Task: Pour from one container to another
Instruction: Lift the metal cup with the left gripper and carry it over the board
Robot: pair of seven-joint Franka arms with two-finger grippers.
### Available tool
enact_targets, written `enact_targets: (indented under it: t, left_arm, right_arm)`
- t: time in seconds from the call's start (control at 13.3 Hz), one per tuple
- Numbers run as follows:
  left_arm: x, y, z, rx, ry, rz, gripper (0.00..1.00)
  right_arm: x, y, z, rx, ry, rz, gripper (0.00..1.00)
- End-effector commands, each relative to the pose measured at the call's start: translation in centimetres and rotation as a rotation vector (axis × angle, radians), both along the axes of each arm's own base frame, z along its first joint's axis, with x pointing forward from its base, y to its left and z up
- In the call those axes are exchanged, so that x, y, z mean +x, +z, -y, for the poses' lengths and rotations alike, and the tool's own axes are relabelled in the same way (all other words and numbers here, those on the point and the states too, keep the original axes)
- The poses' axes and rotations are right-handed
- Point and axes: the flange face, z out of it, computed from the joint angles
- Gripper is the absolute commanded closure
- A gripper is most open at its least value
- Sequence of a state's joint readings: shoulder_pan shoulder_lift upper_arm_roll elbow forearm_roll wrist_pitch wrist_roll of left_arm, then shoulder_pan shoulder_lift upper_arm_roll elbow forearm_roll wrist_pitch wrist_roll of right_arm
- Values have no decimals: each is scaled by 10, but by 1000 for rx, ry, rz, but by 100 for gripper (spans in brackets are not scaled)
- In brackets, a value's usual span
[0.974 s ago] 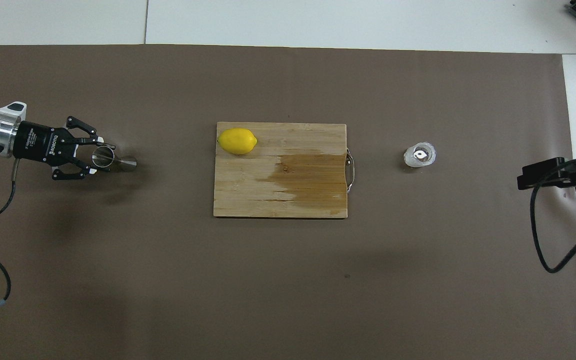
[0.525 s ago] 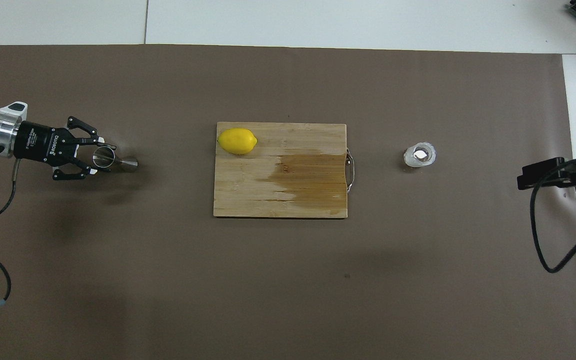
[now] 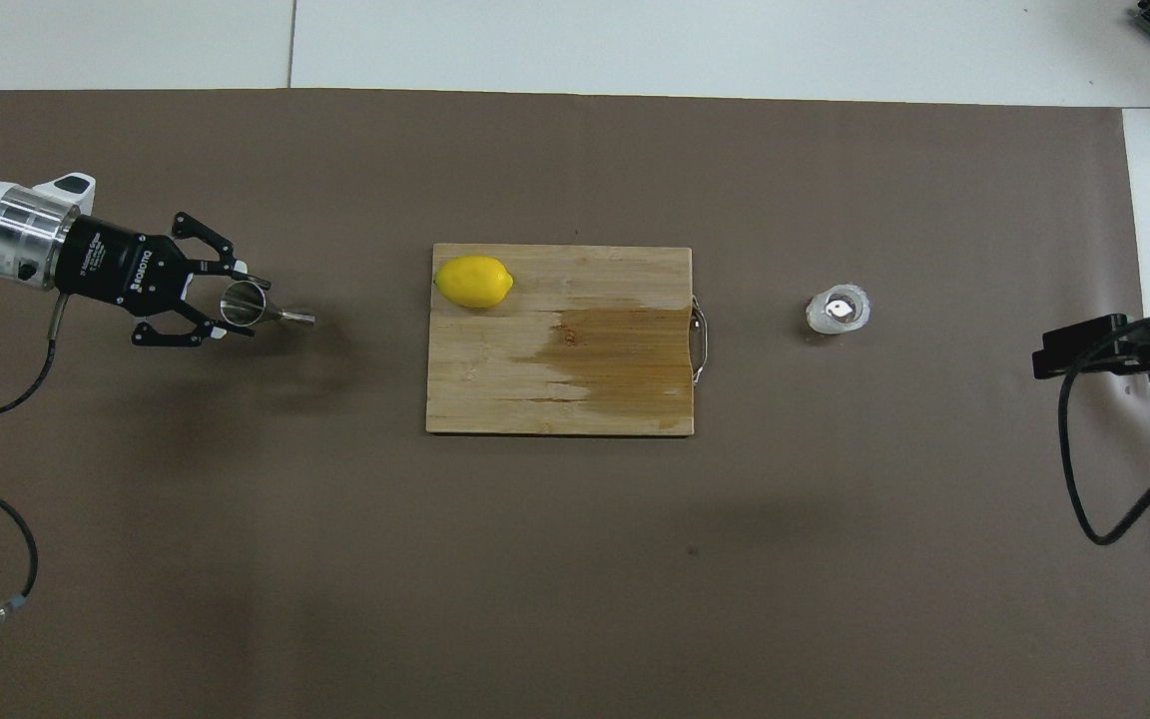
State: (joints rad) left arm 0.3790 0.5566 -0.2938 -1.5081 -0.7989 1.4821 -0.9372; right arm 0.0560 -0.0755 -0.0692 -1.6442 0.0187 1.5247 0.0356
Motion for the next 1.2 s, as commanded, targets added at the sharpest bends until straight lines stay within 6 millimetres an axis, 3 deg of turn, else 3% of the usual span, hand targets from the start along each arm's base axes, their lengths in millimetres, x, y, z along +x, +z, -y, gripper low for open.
enact_targets:
  t: [0.0,0.3,0.6,1.12]
  left_arm:
    - [-4,31,54,-1,-65,27,100]
    - [-6,58,138,-2,-93,88,100]
    - [-17,66,216,-14,13,2,100]
    - [-43,35,295,-17,289,-166,100]
  right_arm:
    - [-2,4,0,7,-20,8,0]
    - [-2,3,1,7,-22,7,0]
    - [-2,3,0,7,-20,7,0]
    - [-2,3,0,7,-20,7,0]
